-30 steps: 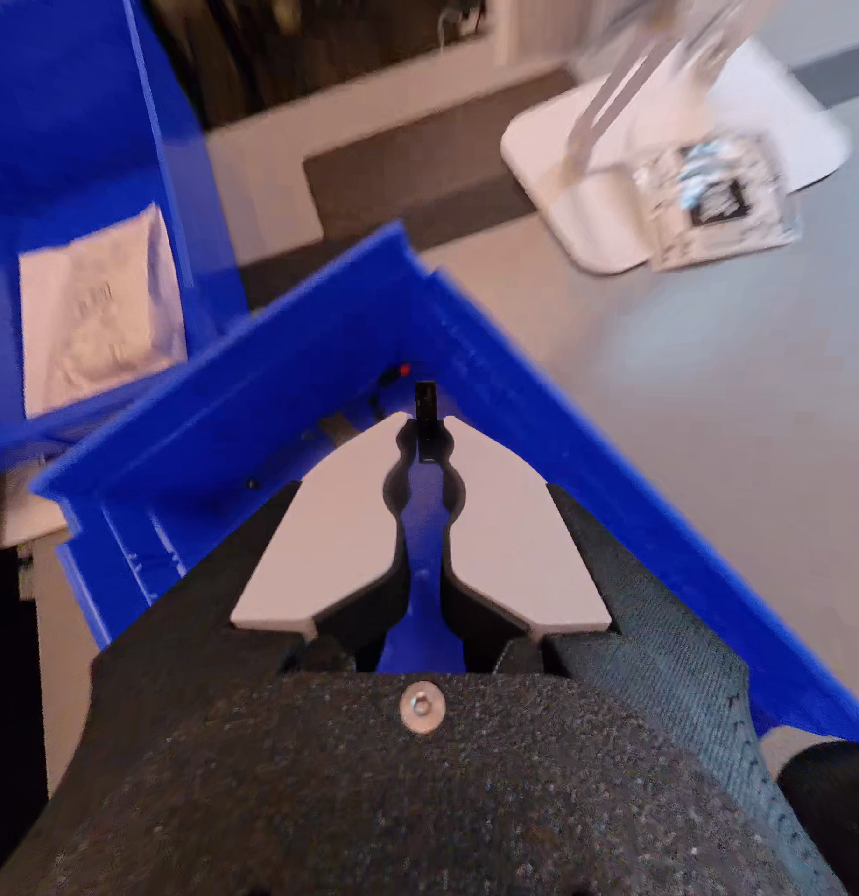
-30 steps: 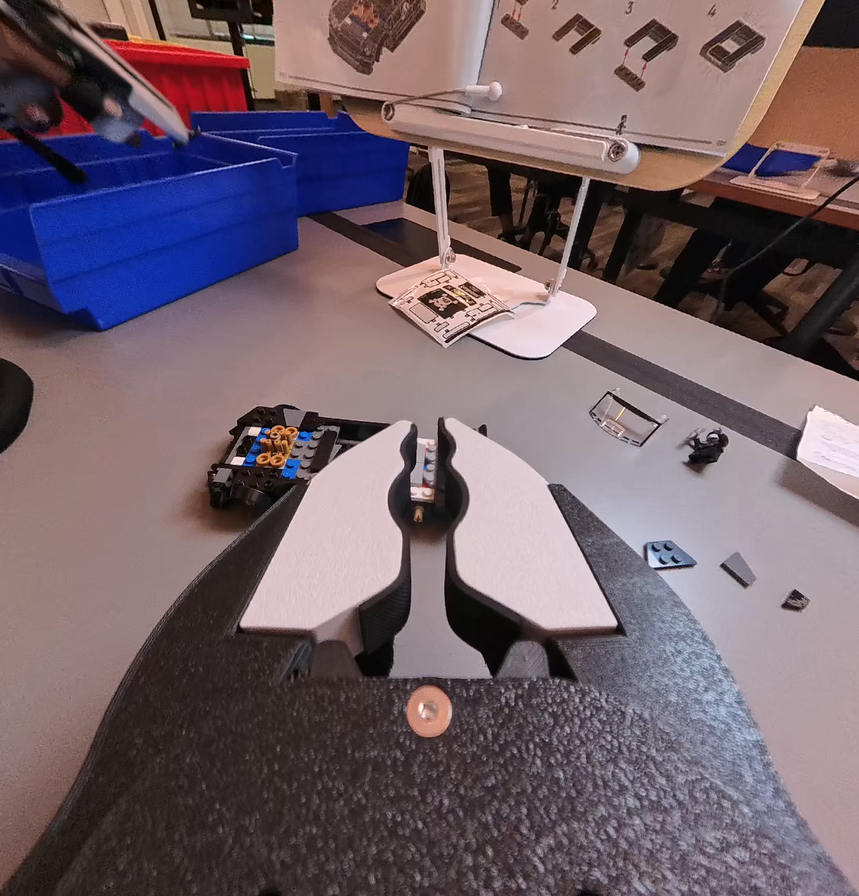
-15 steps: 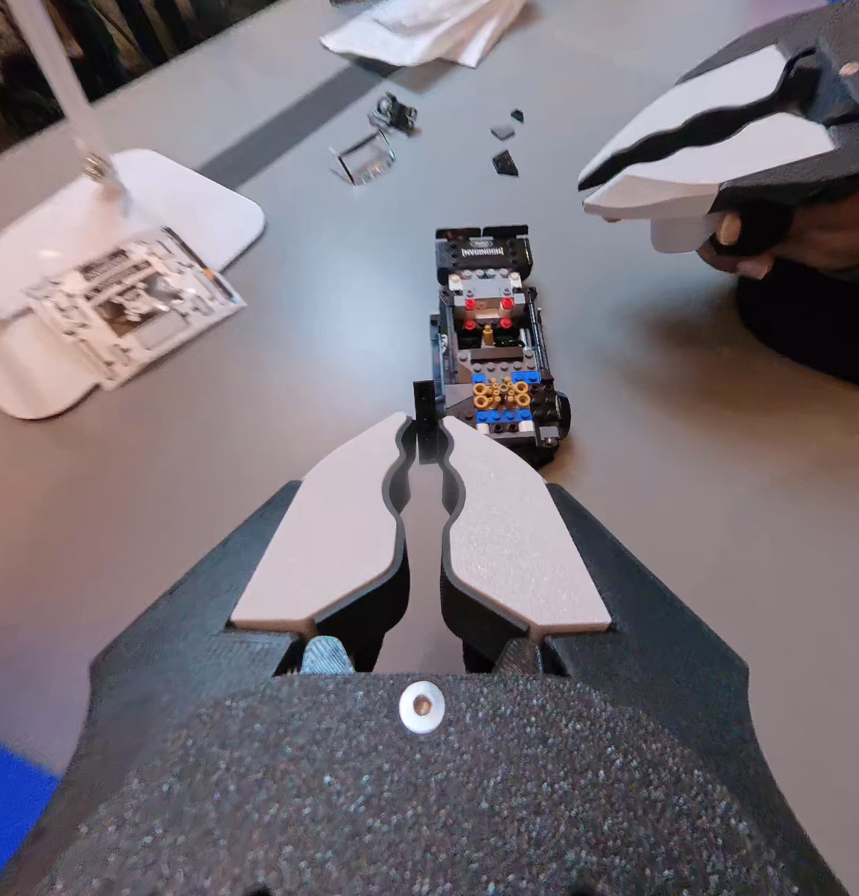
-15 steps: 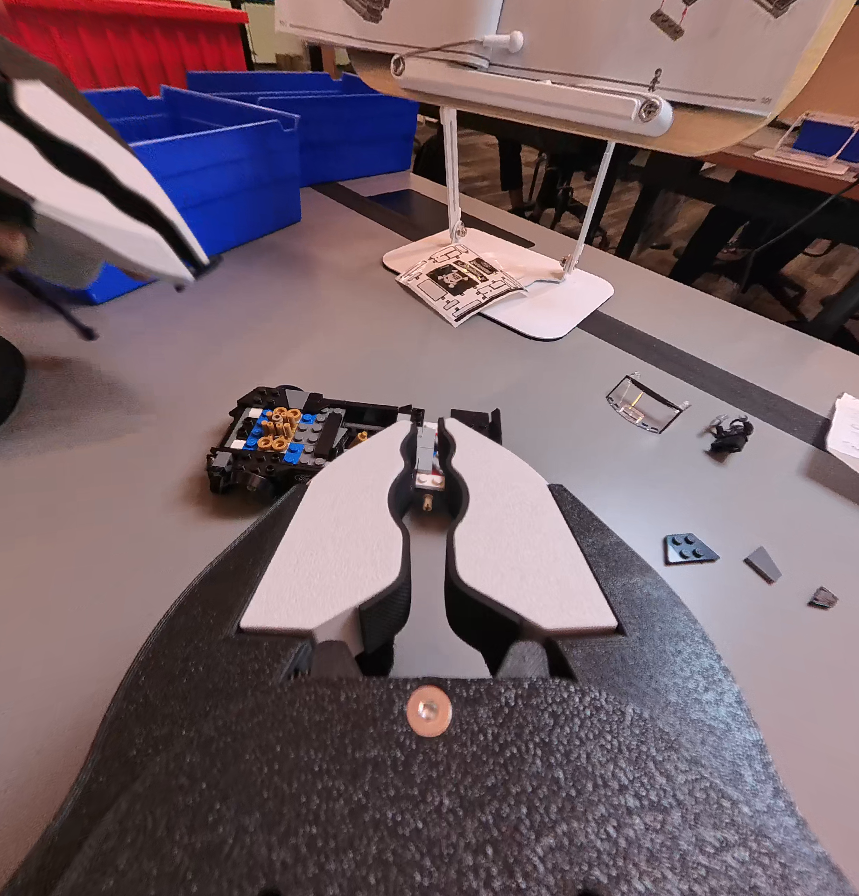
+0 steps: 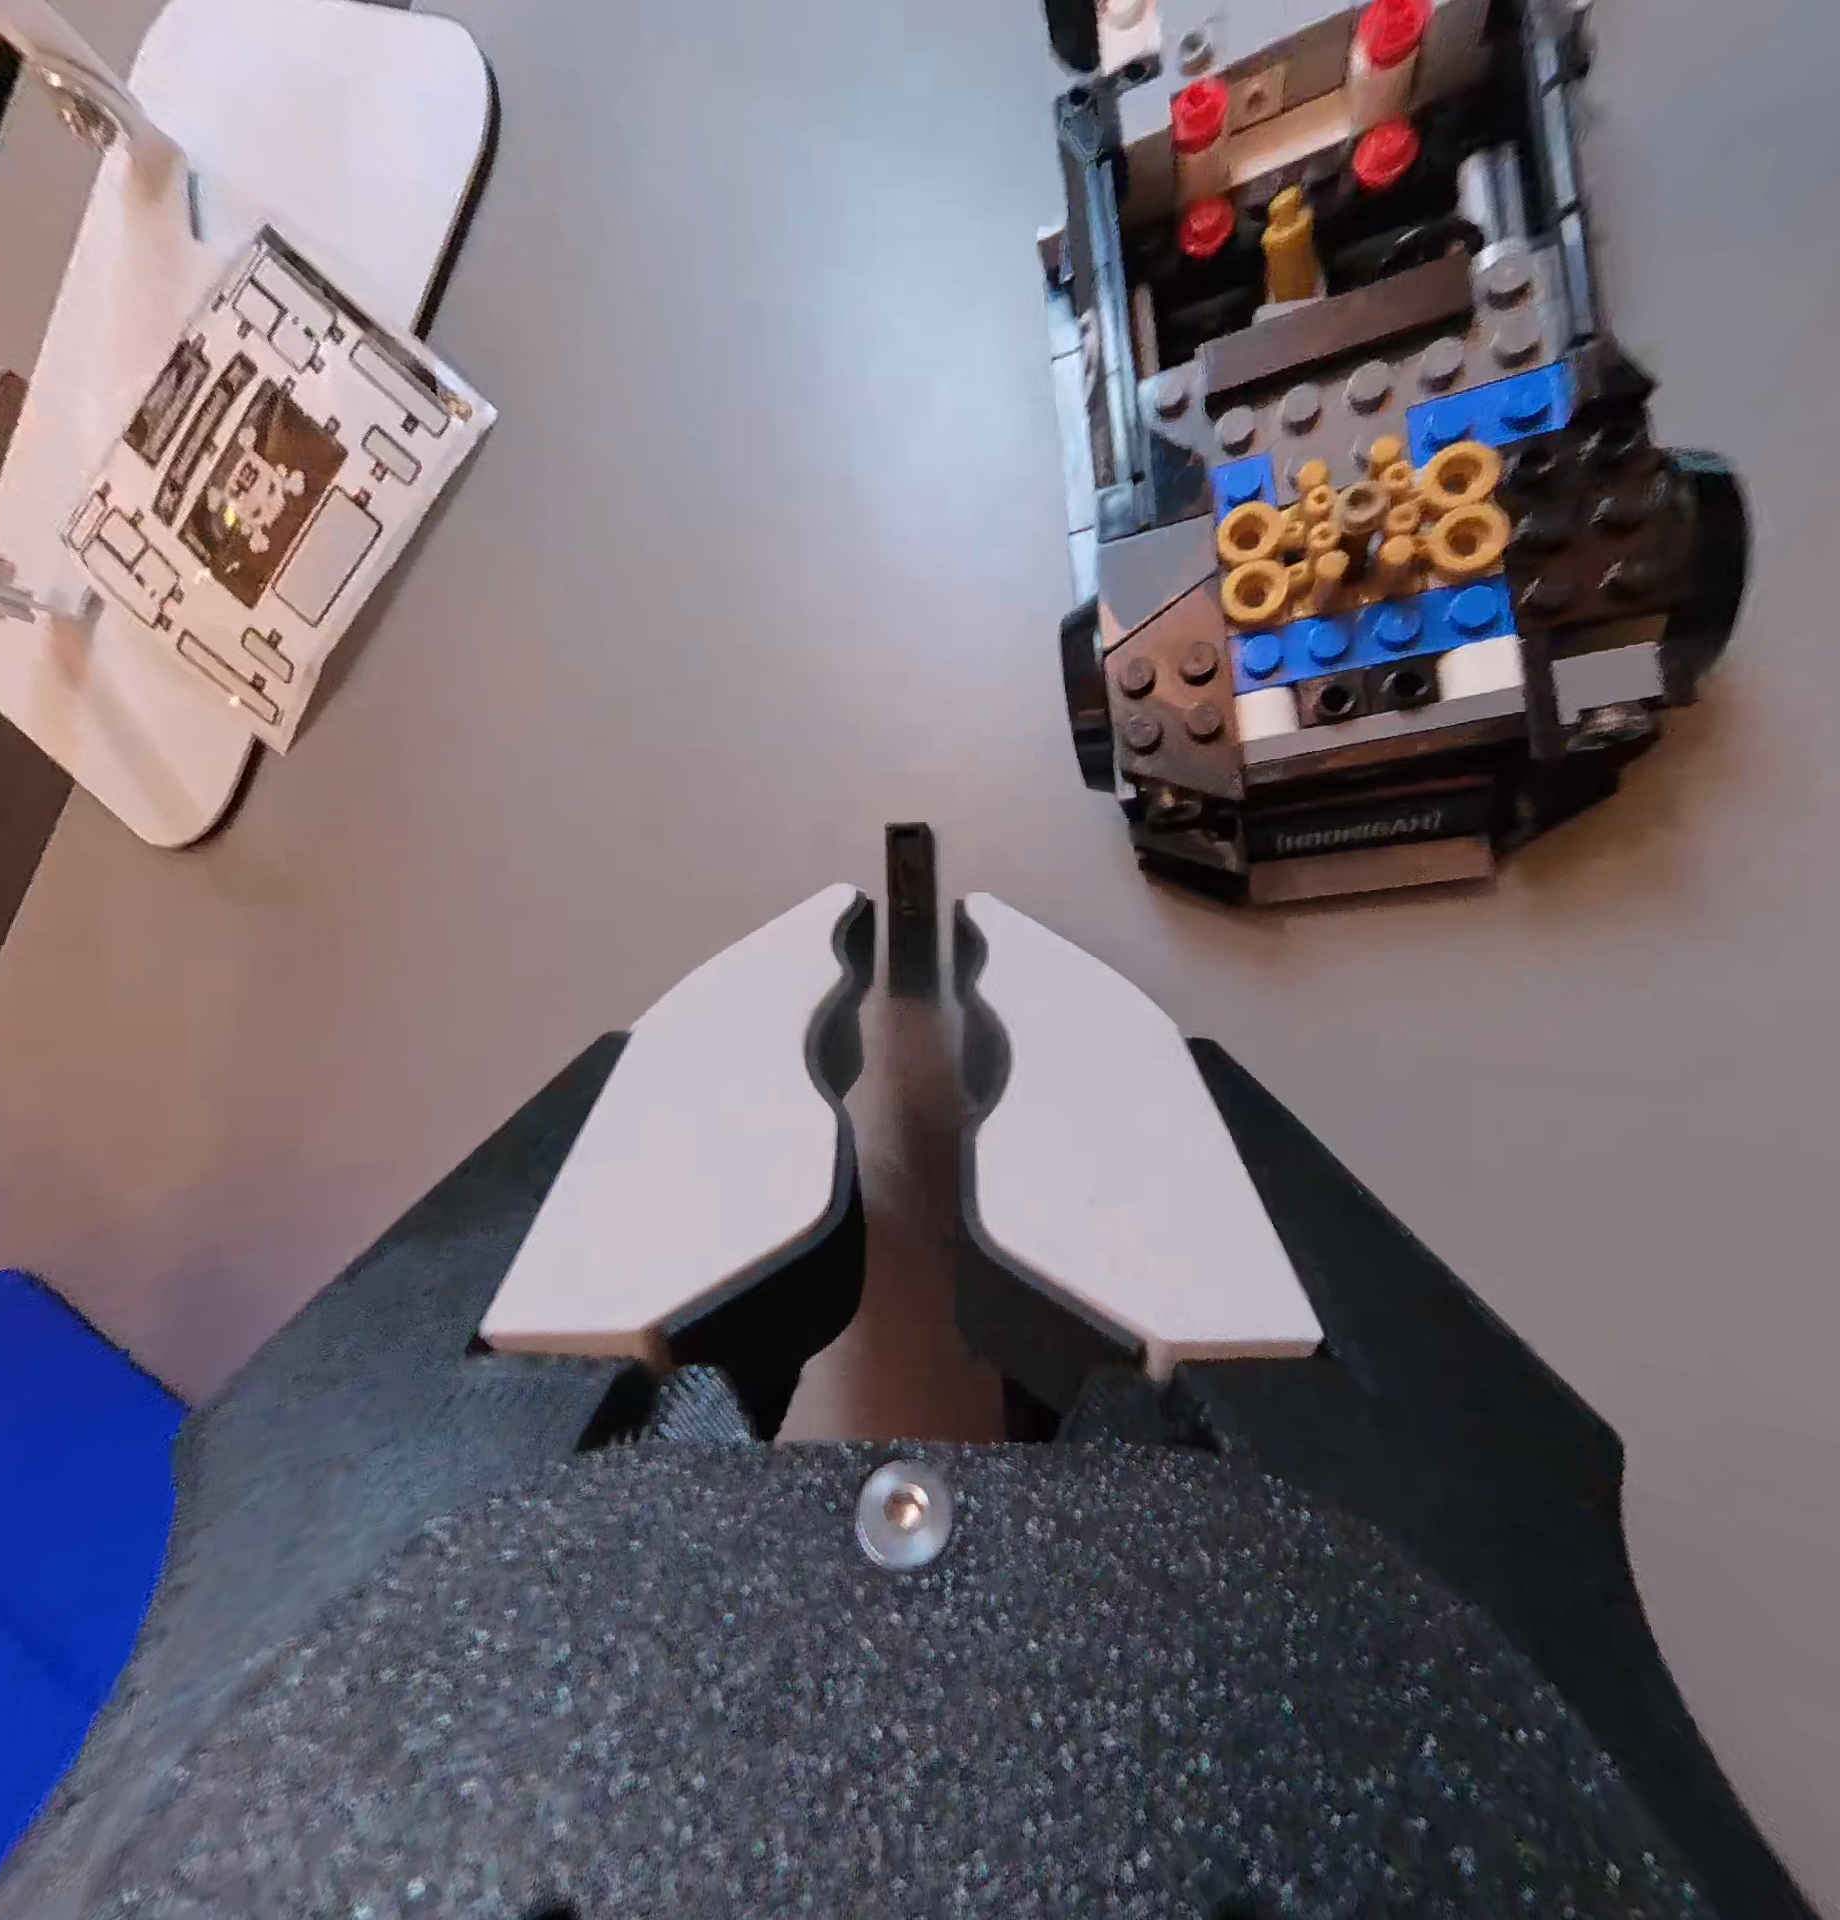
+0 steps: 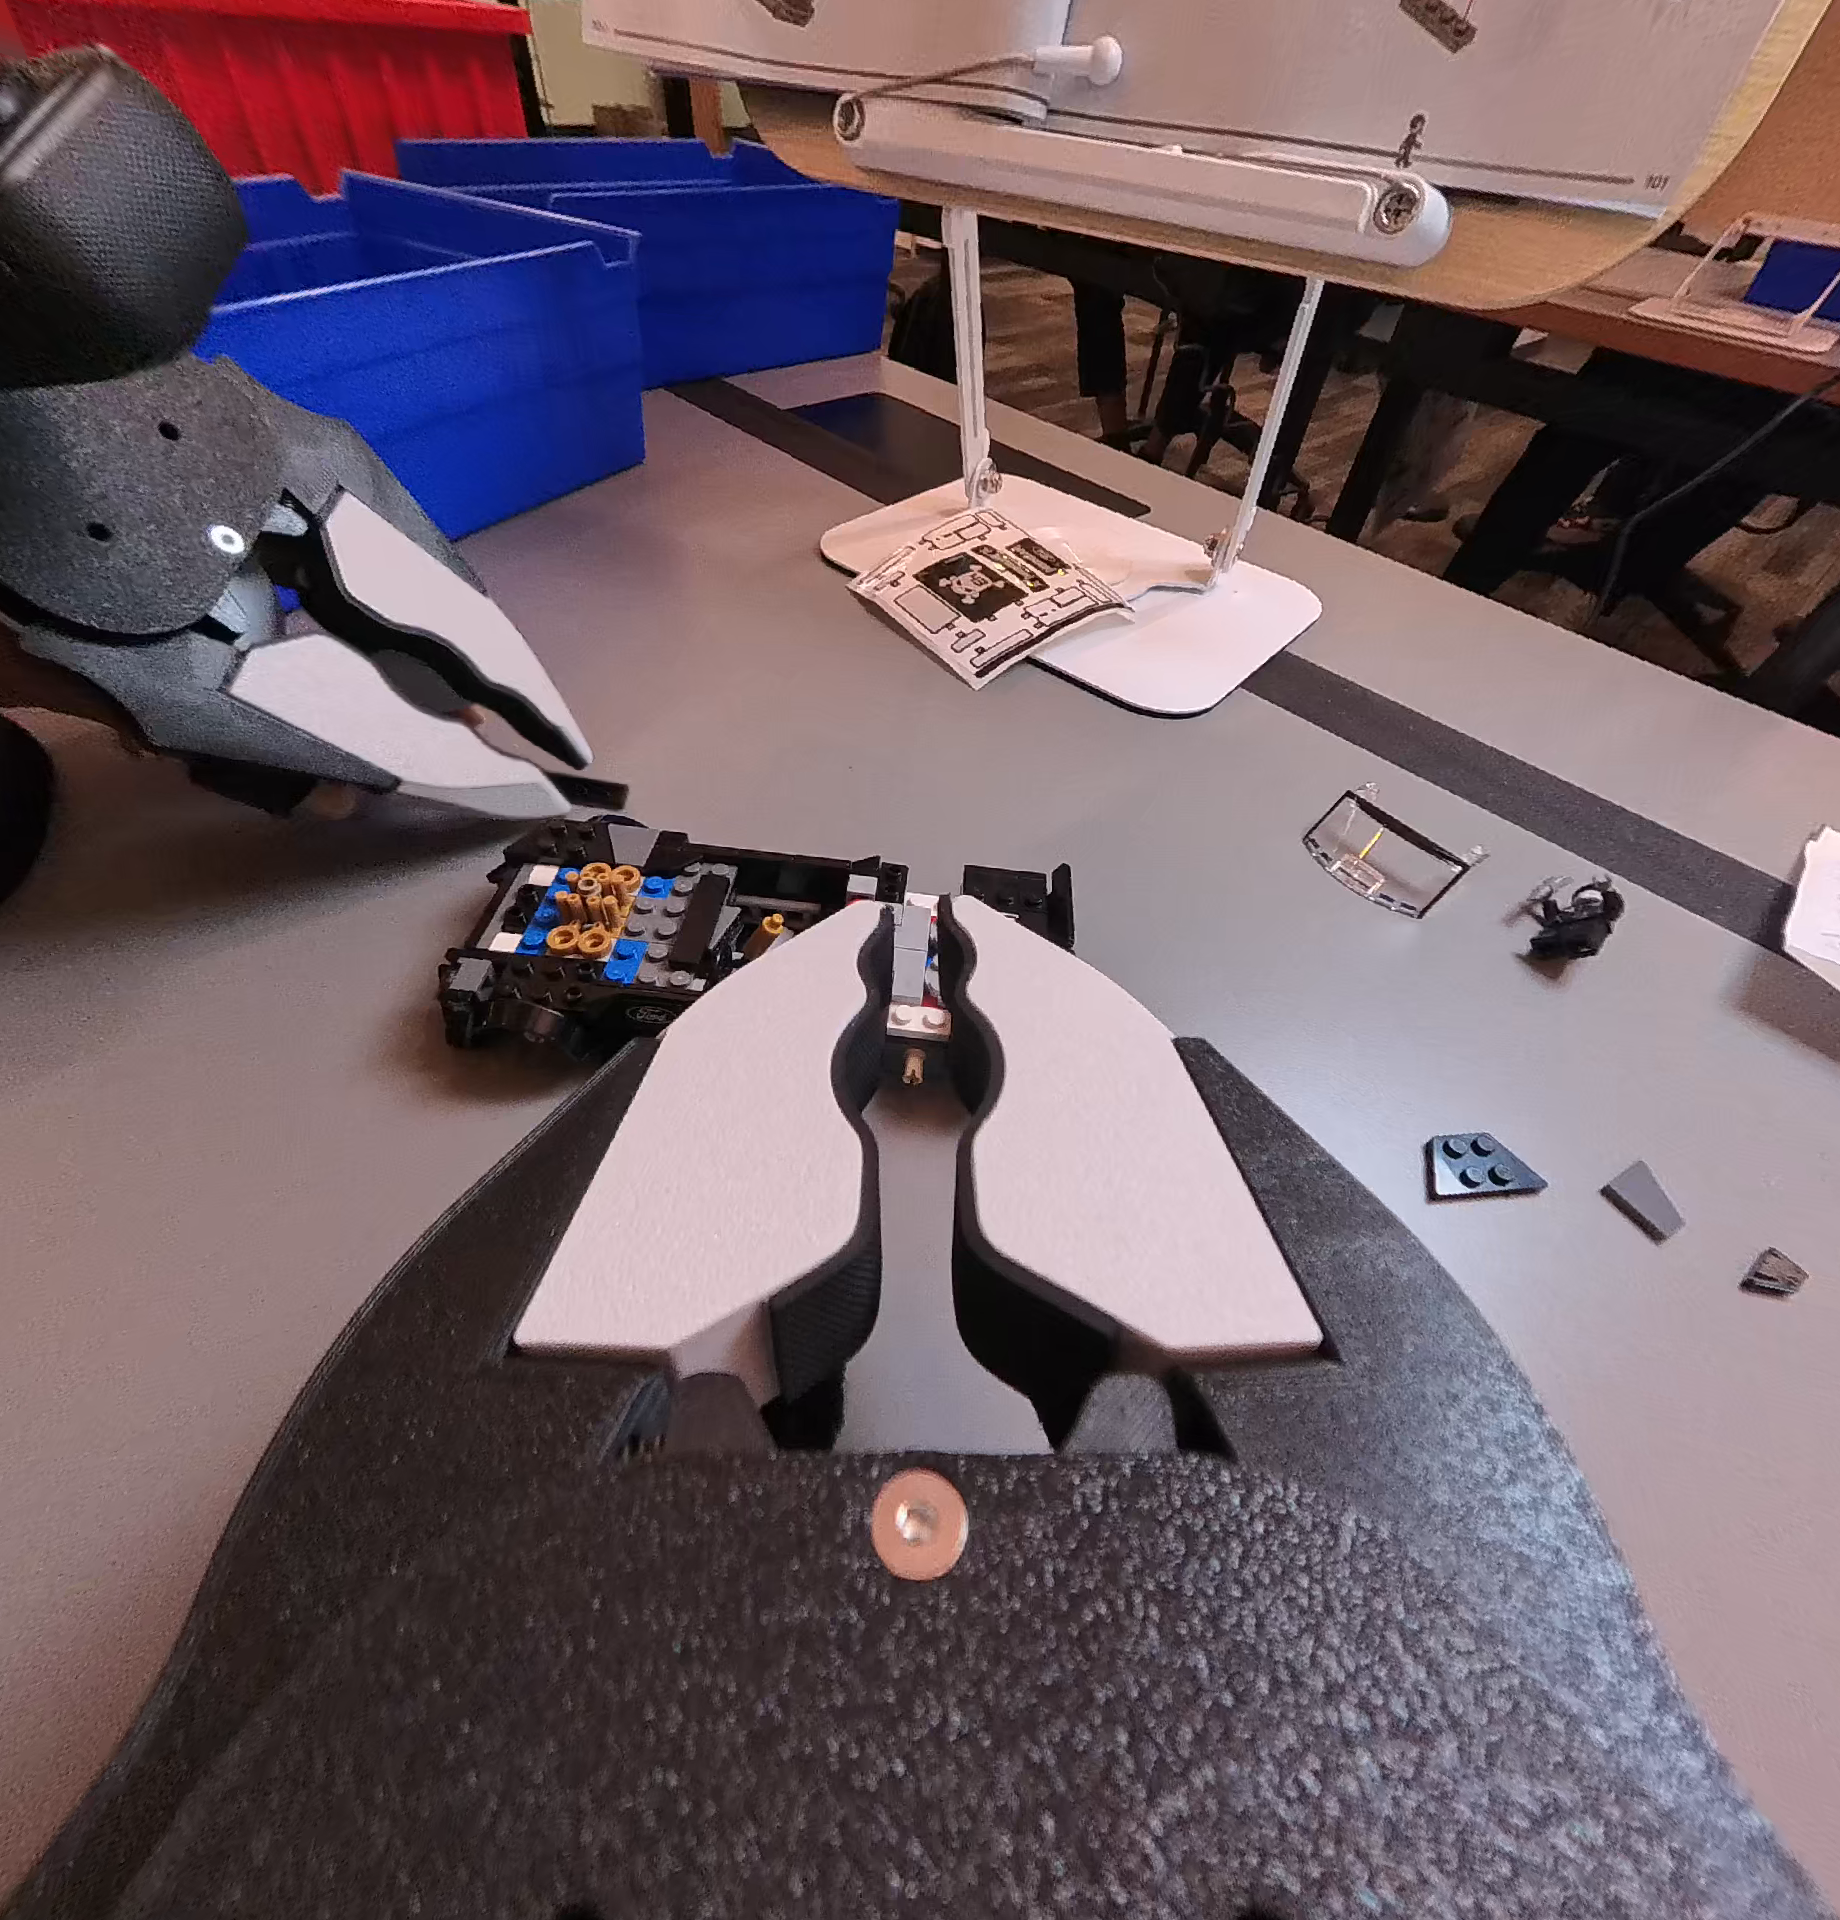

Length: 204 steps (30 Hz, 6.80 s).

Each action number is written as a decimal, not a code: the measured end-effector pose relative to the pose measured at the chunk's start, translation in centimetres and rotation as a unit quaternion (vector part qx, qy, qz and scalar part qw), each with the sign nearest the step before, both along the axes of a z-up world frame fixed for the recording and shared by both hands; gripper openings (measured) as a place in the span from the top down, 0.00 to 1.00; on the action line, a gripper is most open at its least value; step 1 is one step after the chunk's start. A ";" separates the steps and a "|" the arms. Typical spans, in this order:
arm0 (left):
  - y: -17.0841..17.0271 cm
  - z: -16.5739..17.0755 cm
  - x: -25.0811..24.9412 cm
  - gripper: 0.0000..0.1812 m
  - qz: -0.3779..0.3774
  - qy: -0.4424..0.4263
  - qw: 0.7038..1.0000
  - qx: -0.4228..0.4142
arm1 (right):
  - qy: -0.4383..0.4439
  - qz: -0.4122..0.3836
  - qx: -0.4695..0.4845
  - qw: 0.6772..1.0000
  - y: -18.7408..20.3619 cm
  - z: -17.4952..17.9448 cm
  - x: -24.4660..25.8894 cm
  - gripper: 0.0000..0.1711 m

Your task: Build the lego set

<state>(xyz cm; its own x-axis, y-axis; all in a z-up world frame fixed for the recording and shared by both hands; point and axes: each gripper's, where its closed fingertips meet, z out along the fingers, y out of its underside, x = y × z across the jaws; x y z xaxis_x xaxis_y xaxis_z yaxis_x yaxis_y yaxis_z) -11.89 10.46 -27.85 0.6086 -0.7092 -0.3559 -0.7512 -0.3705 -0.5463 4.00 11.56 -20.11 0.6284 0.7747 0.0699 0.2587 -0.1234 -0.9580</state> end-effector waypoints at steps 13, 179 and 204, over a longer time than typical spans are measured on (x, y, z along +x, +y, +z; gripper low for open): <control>-0.4 5.7 0.3 0.87 0.034 -0.192 0.979 0.064 | -0.007 0.037 0.007 0.999 -0.3 0.5 -0.2 1.00; -2.9 -0.4 -0.4 0.97 -0.043 -0.116 0.984 -0.128 | 0.029 0.104 -0.151 0.983 -5.0 -1.0 5.9 0.91; -5.3 12.6 -1.3 0.88 -0.068 -0.291 0.954 0.014 | 0.032 0.083 -0.120 0.989 -4.6 -0.2 5.9 0.91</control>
<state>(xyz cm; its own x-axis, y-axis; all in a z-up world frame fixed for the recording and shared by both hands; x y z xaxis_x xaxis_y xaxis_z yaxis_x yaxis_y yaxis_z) -13.19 5.21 -15.21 0.6117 -0.7911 -0.0059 -0.3575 -0.2698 -0.8941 9.91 6.96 -20.35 0.4880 0.8573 -0.1642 0.2349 -0.3102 -0.9212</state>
